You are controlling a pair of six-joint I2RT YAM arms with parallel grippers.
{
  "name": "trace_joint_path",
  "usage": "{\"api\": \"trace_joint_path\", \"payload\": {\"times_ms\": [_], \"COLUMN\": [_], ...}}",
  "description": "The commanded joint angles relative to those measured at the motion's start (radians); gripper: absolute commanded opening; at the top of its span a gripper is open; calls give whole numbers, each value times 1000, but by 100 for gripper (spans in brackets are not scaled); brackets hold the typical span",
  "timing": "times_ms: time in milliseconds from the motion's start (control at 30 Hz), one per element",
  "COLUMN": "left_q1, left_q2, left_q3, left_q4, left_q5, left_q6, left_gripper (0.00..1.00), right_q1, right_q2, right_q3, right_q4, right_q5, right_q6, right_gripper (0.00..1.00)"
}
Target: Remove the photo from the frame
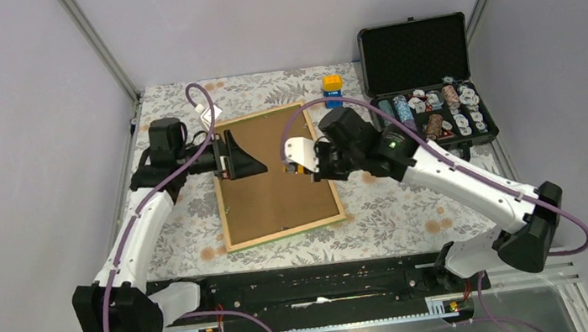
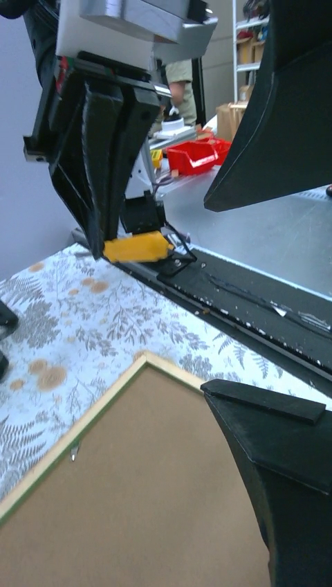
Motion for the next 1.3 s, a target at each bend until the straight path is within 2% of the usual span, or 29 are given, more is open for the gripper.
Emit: {"api": "trace_joint_path", "payload": {"times_ms": [0, 133, 333, 633, 1067, 1233, 1267], "left_q1": [-52, -86, -140, -173, -180, -180, -180], "left_q2": [-22, 12, 50, 73, 88, 85, 80], "left_q3": [-40, -77, -87, -112, -127, -147, -150], "left_q4": [228, 305, 357, 412, 450, 470, 473], "left_q5": [38, 54, 57, 51, 49, 41, 38], "left_q6": [-206, -274, -306, -346, -380, -386, -380], "left_gripper": [99, 98, 89, 59, 33, 17, 14], "right_q1": [48, 73, 119, 145, 156, 158, 157], "right_q2": [52, 92, 143, 197, 212, 211, 212], "right_q3": [89, 127, 175, 203, 212, 217, 219], "right_q4": [51, 83, 84, 97, 103, 102, 102], "right_q5": [80, 91, 88, 112, 129, 127, 136], "right_q6": [81, 78, 83, 93, 90, 114, 126], "right_gripper": [0, 0, 0, 0, 0, 0, 3]}}
